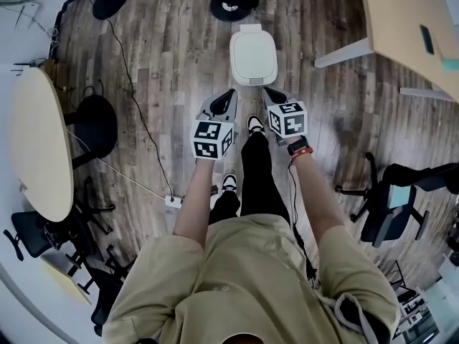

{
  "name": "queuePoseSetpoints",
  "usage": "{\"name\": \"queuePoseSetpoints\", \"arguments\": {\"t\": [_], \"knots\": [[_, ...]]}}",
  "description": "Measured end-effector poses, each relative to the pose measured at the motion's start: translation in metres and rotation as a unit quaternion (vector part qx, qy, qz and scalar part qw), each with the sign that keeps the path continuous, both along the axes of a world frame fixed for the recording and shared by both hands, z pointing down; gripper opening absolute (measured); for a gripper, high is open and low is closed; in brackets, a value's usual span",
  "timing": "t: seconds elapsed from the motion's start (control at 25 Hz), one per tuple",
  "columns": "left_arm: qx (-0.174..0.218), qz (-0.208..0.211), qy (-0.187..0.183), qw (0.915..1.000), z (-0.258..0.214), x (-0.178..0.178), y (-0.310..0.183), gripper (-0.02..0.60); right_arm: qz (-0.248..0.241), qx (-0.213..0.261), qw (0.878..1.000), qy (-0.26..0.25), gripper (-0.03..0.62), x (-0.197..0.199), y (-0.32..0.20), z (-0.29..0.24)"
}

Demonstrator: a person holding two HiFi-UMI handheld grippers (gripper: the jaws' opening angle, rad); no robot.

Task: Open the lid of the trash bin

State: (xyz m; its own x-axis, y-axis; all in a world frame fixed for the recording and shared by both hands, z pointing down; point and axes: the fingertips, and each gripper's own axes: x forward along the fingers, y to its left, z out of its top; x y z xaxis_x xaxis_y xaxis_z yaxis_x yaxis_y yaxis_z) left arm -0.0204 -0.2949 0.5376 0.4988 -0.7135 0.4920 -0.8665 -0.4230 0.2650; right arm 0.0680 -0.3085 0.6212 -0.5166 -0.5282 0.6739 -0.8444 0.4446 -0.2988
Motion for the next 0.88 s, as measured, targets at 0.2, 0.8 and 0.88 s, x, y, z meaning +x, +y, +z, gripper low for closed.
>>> {"name": "queuePoseSetpoints", "arguments": {"t": [0.2,0.8,0.88], "knots": [[-0.016,0.005,-0.002,0.9999,0.026,0.004,-0.011,0.025,-0.02,-0.014,1.0,0.005,0.014,-0.005,-0.009,0.032],[-0.048,0.006,0.002,0.9988,0.102,-0.003,-0.044,0.023,-0.022,-0.073,0.997,0.001,0.014,-0.014,-0.037,0.128],[-0.053,0.009,0.005,0.9985,0.117,-0.002,-0.05,0.023,-0.018,-0.081,0.997,0.002,0.014,-0.014,-0.041,0.142]]}}
